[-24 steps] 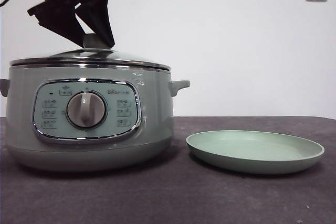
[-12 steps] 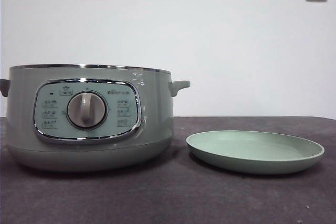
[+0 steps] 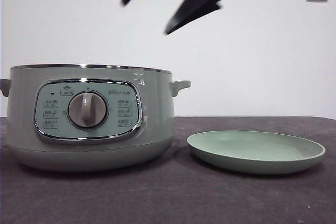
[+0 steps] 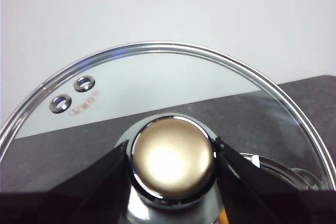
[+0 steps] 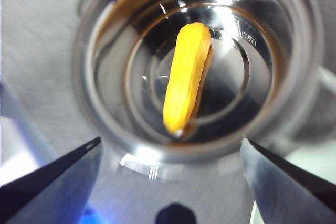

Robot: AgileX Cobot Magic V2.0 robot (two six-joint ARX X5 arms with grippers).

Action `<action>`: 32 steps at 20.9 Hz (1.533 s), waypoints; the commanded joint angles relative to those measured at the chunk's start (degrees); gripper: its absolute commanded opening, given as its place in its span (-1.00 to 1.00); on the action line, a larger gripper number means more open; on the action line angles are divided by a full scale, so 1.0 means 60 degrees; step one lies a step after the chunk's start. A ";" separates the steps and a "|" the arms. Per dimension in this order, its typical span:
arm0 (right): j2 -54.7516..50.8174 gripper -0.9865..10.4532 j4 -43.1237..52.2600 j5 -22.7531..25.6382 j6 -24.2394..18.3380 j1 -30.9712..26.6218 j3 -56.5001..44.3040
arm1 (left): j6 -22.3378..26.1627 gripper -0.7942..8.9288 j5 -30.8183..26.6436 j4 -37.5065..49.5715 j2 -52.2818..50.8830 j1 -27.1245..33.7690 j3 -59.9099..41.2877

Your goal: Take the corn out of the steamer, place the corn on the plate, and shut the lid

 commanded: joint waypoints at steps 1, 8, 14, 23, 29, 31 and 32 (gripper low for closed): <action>0.1282 -0.06 -0.0317 0.0474 -0.0543 0.0335 0.1370 | 0.0069 -0.85 -0.0102 0.0244 -0.0313 -0.0004 0.0135; 0.4164 -0.06 -0.0528 0.1366 -0.1184 0.0834 0.3308 | 0.0066 -0.85 -0.0098 -0.0127 -0.0342 -0.0004 0.0135; 0.5067 -0.34 -0.0029 0.1359 -0.1184 0.0831 0.3308 | 0.0040 -0.85 -0.0095 -0.0441 -0.0233 -0.0004 0.0135; 0.4415 -0.85 -0.0288 0.1377 -0.1169 0.0852 0.3348 | 0.0036 -0.86 -0.0055 -0.0718 0.0171 -0.0004 0.0135; 0.1665 -0.85 -0.2940 0.2350 -0.0980 -0.0051 0.3348 | 0.0040 -0.85 0.0113 -0.0058 0.1472 -0.0004 0.0135; 0.1217 -0.85 -0.3891 0.2368 -0.0692 -0.0667 0.3348 | 0.0040 -0.85 0.0612 0.0255 0.1909 -0.0004 0.0135; 0.1118 -0.85 -0.4350 0.2368 -0.0597 -0.0984 0.3348 | 0.0040 -0.85 0.0798 0.0397 0.2084 -0.0004 0.0135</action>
